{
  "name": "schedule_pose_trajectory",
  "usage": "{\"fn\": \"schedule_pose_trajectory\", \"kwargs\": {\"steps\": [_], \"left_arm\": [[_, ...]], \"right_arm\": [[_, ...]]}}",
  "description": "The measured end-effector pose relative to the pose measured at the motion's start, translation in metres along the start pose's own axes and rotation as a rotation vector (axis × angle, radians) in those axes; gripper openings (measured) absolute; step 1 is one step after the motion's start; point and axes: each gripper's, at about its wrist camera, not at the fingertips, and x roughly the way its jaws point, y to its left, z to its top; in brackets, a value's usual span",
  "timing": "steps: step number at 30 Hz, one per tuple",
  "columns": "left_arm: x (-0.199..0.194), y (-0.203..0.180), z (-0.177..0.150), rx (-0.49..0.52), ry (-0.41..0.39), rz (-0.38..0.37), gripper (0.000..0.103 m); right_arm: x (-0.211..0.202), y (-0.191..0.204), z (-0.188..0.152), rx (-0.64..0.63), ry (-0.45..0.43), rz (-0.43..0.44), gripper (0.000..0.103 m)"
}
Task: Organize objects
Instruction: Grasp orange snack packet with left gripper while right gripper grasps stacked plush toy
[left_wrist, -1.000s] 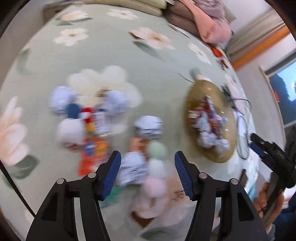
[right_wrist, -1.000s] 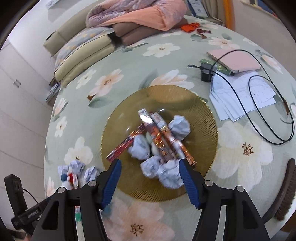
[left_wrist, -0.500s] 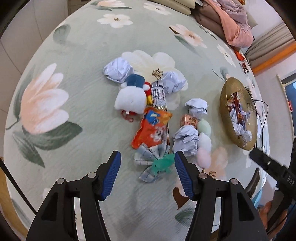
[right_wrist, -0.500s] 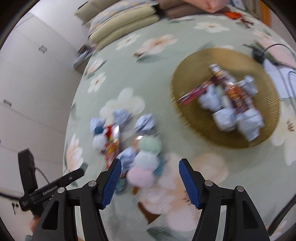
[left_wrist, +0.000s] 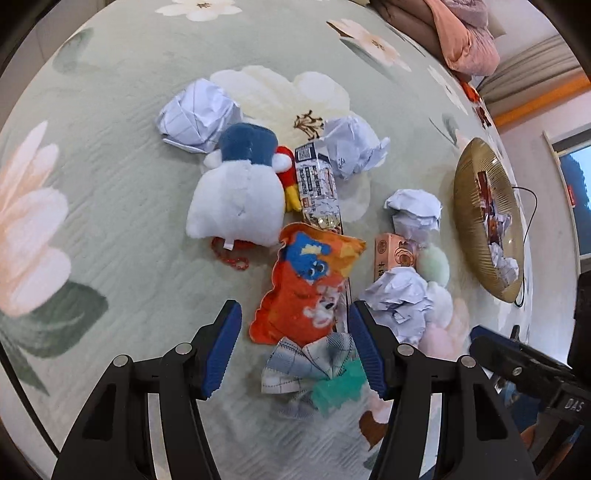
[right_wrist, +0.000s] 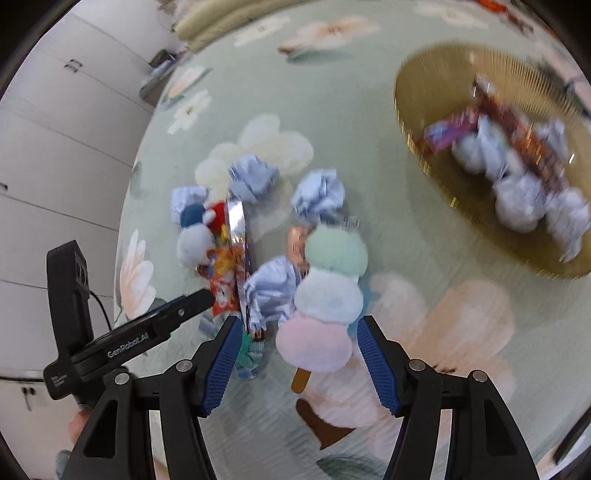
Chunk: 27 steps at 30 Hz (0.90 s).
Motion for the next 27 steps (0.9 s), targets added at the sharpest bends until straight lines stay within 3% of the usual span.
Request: {"fn": "schedule_pose_trajectory", "kwargs": {"steps": [6,12,17,21,27], "left_arm": [[0.011,0.004,0.001,-0.017,0.006,-0.003,0.058],[0.024,-0.003,0.005,0.030,0.038,-0.009,0.058],[0.026,-0.008,0.007,0.067,-0.007,-0.024,0.057],[0.025,-0.007,0.007,0.081,-0.019,-0.041,0.038],[0.002,0.015,0.002,0.009,-0.051,-0.085,0.030]], "right_arm": [[0.023,-0.010,0.001,0.047,0.061,-0.029,0.063],[0.041,-0.016,0.005,0.067,0.088,-0.053,0.063],[0.044,-0.015,0.007,0.056,0.063,-0.065,0.063],[0.043,-0.014,0.006,0.026,0.050,-0.031,0.050],[0.026,-0.013,-0.001,-0.009,-0.018,0.016,0.045]]}}
